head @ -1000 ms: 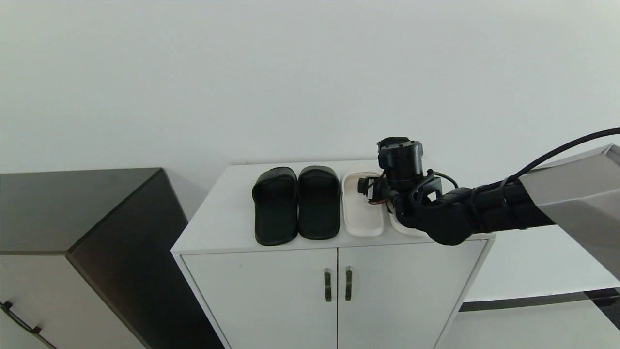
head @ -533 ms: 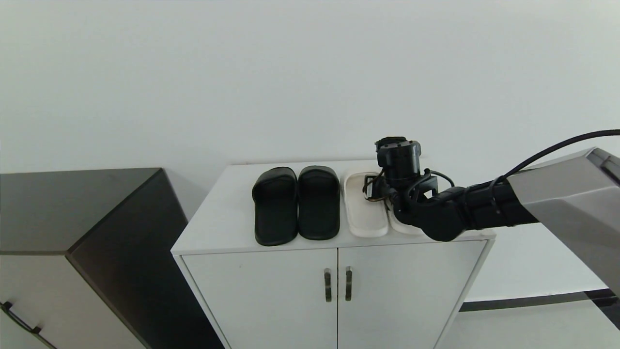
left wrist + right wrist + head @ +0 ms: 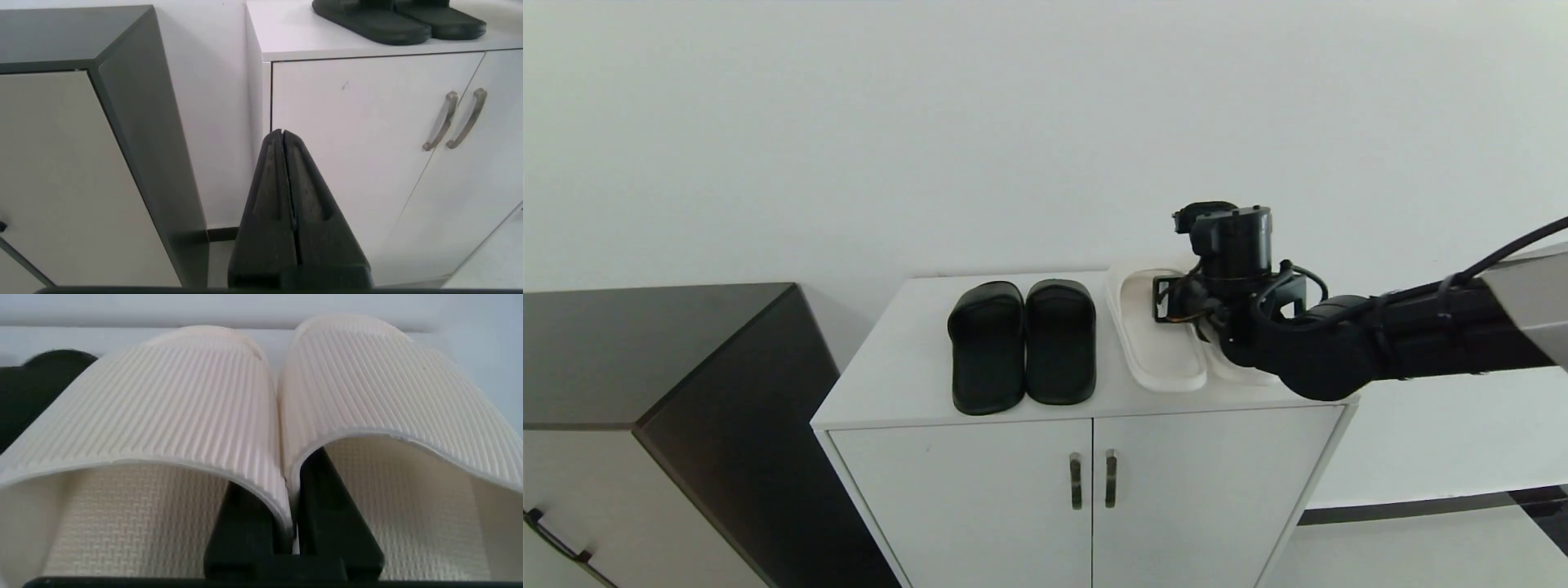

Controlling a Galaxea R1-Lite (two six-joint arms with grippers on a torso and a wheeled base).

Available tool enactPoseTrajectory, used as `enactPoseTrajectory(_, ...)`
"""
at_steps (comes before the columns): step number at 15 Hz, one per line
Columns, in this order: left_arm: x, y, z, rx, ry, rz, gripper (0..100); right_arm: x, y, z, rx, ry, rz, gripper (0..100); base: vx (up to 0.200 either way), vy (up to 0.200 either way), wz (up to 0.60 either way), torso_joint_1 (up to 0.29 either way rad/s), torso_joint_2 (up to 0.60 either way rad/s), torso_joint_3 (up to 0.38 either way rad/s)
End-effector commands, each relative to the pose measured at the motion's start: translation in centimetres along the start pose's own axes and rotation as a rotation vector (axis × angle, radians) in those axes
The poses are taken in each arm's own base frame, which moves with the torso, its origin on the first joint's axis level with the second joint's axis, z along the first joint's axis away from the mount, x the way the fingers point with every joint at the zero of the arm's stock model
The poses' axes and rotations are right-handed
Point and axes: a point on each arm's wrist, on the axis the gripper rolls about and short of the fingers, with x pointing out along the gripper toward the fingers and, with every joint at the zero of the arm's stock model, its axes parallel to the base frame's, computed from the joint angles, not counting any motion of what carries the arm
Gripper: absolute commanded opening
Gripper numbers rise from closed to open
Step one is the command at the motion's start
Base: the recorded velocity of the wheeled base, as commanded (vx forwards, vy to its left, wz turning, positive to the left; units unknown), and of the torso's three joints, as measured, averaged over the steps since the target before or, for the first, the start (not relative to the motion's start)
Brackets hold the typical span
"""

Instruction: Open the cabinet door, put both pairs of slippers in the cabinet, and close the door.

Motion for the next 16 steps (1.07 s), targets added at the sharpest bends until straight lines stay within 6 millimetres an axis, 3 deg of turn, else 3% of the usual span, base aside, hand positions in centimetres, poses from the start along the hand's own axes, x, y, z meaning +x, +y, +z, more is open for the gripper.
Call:
enactPoseTrajectory(1, 0.0, 0.0, 0.0, 0.0, 0.0, 0.0, 0, -6.8, -1.4, 2.3, 0.005, -0.028, 0.108, 0, 0.0, 0.0, 0.0, 0.0, 0.0, 0.0)
enactPoseTrajectory(3, 0.0, 0.0, 0.0, -0.001, 0.0, 0.0, 0, -10.9, -2.1, 1.4, -0.019, 0.009, 0.23, 0, 0.0, 0.0, 0.0, 0.0, 0.0, 0.0)
enactPoseTrajectory(4, 0.0, 0.0, 0.0, -0.001, 0.0, -0.001, 0, -12.4, -2.5, 1.1, -0.024, 0.016, 0.28, 0, 0.0, 0.0, 0.0, 0.0, 0.0, 0.0)
enactPoseTrajectory(5, 0.0, 0.0, 0.0, -0.001, 0.0, -0.001, 0, -12.4, -2.5, 1.1, -0.024, 0.016, 0.28, 0, 0.0, 0.0, 0.0, 0.0, 0.0, 0.0)
enactPoseTrajectory(6, 0.0, 0.0, 0.0, -0.001, 0.0, -0.001, 0, -14.7, -3.4, 0.7, -0.03, 0.029, 0.372, 0, 0.0, 0.0, 0.0, 0.0, 0.0, 0.0)
enactPoseTrajectory(9, 0.0, 0.0, 0.0, -0.003, 0.0, -0.001, 0, -15.9, -4.1, -0.5, -0.052, 0.064, 0.422, 0, 0.0, 0.0, 0.0, 0.0, 0.0, 0.0)
enactPoseTrajectory(14, 0.0, 0.0, 0.0, -0.007, 0.0, -0.001, 0, -16.9, -3.2, -1.6, -0.079, 0.093, 0.473, 0, 0.0, 0.0, 0.0, 0.0, 0.0, 0.0)
enactPoseTrajectory(16, 0.0, 0.0, 0.0, -0.009, 0.0, -0.001, 0, -17.0, -3.2, -1.9, -0.087, 0.103, 0.479, 0, -0.2, 0.0, 0.0, 0.005, 0.0, 0.0)
